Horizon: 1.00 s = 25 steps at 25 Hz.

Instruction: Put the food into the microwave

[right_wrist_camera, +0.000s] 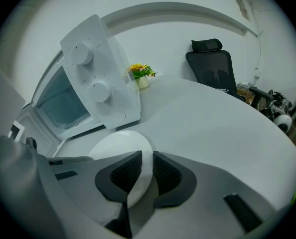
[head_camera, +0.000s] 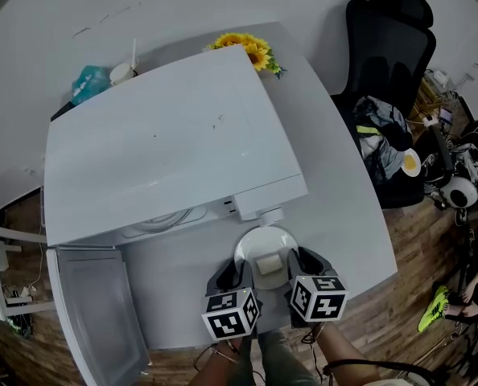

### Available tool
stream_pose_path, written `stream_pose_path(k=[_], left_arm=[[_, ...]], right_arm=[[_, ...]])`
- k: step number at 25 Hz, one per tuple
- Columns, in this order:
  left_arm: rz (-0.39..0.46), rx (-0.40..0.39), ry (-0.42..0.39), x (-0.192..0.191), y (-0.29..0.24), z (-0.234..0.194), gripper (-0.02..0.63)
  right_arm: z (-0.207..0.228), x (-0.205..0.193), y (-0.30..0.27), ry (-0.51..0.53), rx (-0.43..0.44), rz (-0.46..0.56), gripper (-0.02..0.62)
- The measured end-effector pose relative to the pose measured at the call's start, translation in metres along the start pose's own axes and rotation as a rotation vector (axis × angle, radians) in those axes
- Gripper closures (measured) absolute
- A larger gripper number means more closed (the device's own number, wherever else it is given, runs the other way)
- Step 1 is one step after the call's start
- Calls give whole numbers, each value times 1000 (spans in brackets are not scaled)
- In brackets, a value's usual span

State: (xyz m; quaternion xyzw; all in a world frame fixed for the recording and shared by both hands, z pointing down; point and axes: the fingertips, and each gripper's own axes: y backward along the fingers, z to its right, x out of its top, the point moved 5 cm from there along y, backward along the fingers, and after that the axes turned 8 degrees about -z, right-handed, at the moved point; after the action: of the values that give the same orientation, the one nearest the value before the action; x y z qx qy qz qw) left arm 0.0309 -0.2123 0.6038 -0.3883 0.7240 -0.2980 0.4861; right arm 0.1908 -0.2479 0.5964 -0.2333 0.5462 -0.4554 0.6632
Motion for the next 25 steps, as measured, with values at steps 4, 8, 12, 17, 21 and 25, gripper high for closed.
stream_pose_path(k=[4, 8, 12, 17, 21, 25], left_arm=[[-4, -5, 18, -2, 2, -2, 506], [-7, -3, 25, -5, 4, -5, 506], [-11, 3, 40, -8, 10, -11, 506], [-4, 6, 58, -11, 19, -19, 506], [7, 12, 74, -13, 28, -26, 506], [29, 24, 98, -14, 40, -35, 506]], right_arm=[[-2, -2, 0, 4, 4, 1, 515], [-7, -4, 2, 20, -1, 11, 516], [-14, -7, 3, 34, 8, 10, 515], [-25, -9, 4, 47, 23, 11, 517], [-35, -9, 6, 64, 38, 10, 517], [-49, -8, 7, 88, 56, 14, 517]])
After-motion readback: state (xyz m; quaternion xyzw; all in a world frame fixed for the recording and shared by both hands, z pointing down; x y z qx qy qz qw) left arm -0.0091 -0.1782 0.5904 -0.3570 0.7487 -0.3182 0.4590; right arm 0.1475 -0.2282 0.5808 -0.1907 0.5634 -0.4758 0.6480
